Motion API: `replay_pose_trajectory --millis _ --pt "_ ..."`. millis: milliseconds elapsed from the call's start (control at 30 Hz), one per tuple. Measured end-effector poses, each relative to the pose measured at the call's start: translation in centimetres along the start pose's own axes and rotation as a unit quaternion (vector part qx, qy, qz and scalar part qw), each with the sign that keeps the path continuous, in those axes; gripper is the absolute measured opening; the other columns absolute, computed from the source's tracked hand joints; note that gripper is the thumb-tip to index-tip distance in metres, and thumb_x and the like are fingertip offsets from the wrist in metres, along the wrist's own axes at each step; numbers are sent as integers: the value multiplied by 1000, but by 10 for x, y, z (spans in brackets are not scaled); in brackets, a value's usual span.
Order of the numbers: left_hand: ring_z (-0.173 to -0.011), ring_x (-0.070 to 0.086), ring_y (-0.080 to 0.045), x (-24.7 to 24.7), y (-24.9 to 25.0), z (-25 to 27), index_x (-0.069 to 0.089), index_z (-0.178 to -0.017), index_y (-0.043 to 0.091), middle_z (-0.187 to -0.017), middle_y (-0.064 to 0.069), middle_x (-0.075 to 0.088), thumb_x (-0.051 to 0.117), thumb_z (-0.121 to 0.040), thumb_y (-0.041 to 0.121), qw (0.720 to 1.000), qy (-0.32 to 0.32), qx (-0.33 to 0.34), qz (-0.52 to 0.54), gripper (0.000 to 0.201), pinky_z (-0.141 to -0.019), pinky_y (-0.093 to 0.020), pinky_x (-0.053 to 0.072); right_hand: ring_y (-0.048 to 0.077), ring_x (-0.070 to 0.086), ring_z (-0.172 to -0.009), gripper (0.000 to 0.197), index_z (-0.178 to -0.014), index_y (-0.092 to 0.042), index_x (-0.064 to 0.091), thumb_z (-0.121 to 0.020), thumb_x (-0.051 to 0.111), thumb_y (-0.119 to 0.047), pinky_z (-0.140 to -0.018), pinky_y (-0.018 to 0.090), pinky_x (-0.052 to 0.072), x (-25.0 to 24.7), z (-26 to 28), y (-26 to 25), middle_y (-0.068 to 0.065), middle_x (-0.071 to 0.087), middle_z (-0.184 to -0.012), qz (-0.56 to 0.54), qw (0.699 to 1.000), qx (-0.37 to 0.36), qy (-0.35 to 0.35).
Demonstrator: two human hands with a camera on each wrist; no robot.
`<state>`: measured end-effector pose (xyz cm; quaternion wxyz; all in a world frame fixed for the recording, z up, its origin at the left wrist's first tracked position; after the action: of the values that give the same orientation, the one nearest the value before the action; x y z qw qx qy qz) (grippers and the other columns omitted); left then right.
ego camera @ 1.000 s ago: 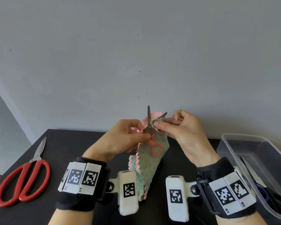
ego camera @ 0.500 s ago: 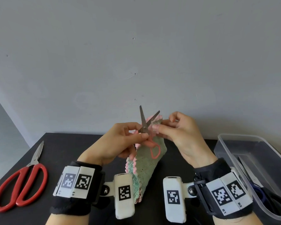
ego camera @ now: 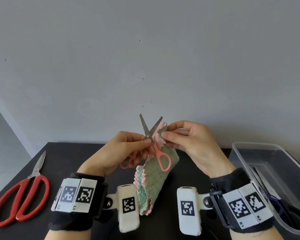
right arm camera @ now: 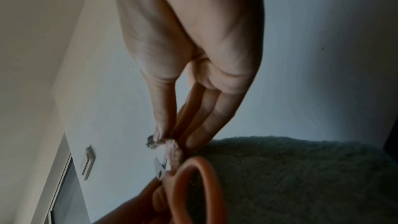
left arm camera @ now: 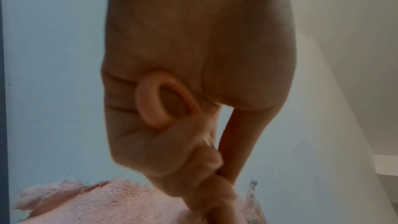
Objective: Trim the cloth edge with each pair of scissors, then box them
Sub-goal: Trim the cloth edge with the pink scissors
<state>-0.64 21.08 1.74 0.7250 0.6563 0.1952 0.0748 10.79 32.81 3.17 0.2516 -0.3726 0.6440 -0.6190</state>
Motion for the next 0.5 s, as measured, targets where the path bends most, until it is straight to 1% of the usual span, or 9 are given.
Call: replay_pose_trajectory --millis 67,167,333,400,500 --pt "-43 35 -11 1 -1 0 71 -70 9 -58 -4 53 54 -93 20 1000 -5 -13 6 31 -39 -18 19 16 71 -73 14 -87 0 65 -76 72 2 -67 23 57 1 0 2 11 74 -78 -6 1000 6 -6" --pt "-43 33 -11 2 -2 1 68 -70 10 -58 -6 54 49 -96 18 1000 -10 -23 -2 33 -39 -17 21 15 71 -72 12 -85 0 65 -76 72 3 -67 25 58 1 -1 4 9 73 -74 -7 1000 8 -6" --pt "-44 31 -13 6 -1 1 53 -71 7 -58 -11 59 48 -97 15 1000 -16 -20 -8 28 -38 -17 21 16 71 -70 8 -80 -1 66 -76 72 4 -69 26 59 2 -2 7 9 72 -71 -6 1000 6 4" --pt "-46 32 -14 5 0 1 55 -80 2 -65 -13 64 48 -97 15 1000 -16 -14 -17 23 -39 -17 23 16 71 -70 9 -79 -1 65 -76 72 4 -68 25 59 2 -2 7 9 72 -71 -3 1000 6 4" --pt "-51 33 -15 1 0 1 63 -90 -7 -79 -13 71 49 -97 14 999 -9 2 -36 26 -41 -18 26 15 71 -69 10 -79 -2 65 -76 72 4 -67 24 58 1 -1 6 8 72 -69 2 1000 3 5"
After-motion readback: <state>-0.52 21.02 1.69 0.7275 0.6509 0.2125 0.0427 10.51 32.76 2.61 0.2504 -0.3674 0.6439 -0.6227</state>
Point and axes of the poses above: each hand's wrist, its own z-axis away from the middle knuckle, its own x-axis out of the palm, y = z × x, the point moved 6 cm from there along -z, towards the middle knuckle
